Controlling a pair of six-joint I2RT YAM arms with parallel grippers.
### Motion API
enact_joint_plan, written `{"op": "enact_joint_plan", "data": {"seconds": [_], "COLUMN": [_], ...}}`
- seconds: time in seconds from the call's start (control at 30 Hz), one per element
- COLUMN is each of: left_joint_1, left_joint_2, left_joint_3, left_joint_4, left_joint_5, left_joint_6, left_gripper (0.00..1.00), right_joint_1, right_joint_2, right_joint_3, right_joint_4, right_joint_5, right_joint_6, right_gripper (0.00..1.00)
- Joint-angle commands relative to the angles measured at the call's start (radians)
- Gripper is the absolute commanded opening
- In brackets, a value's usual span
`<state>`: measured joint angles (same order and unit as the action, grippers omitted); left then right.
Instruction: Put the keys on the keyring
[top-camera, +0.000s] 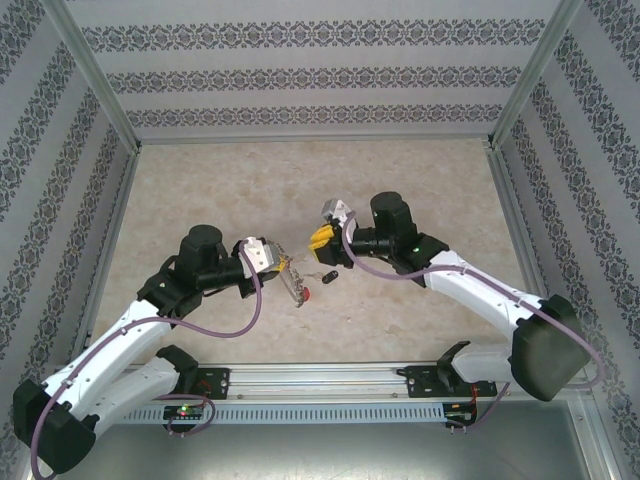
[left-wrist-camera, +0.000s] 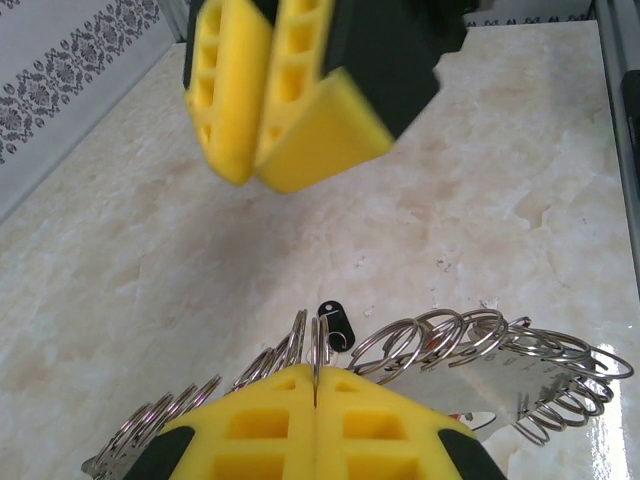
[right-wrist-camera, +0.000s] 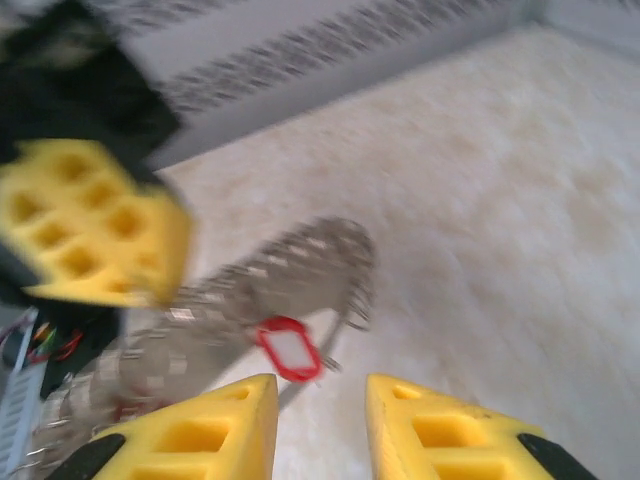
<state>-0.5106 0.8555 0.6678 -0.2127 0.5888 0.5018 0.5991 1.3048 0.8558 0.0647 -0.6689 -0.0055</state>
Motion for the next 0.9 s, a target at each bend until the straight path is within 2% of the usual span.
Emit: {"op": "enact_joint_plan", "data": {"seconds": [0.0, 0.17, 0.37, 0.57, 0.87], "left_joint_1": [-0.009, -0.01, -0.011, -0.01, -0.01], "left_joint_2": [-0.006, 0.005, -0.028, -0.06, -0.07], "left_joint_3": [-0.023, -0.058, -0.102, -0.108, -0.107], "left_joint_4": [0.093, 0.124, 0.159, 0.136, 0.127], "left_joint_5": [-0.006, -0.003, -0.04, -0.04, -0.039], "left_joint_6": [-0.035, -0.073, -0.102, -0.098, -0.086], "left_gripper": [0.0, 0.0, 0.0, 0.0, 0.0], "right_joint_1": [-0.025, -0.028, 0.005, 0.054, 0.077], "right_joint_2": [0.072, 0.215, 0.366, 0.47, 0.516], "right_joint_3": [0.034, 0.123, 0.2, 0.289, 0.302], "right_joint_4": [-0.146, -0.383, -0.465, -0.574, -0.584], "right_joint_5": [0.204, 0.372, 0.311, 0.394, 0.38], "right_joint_6": [0.248, 0.405, 0.453, 0.444, 0.466], "right_gripper": [0.28, 0.28, 0.26, 0.27, 0.26]}}
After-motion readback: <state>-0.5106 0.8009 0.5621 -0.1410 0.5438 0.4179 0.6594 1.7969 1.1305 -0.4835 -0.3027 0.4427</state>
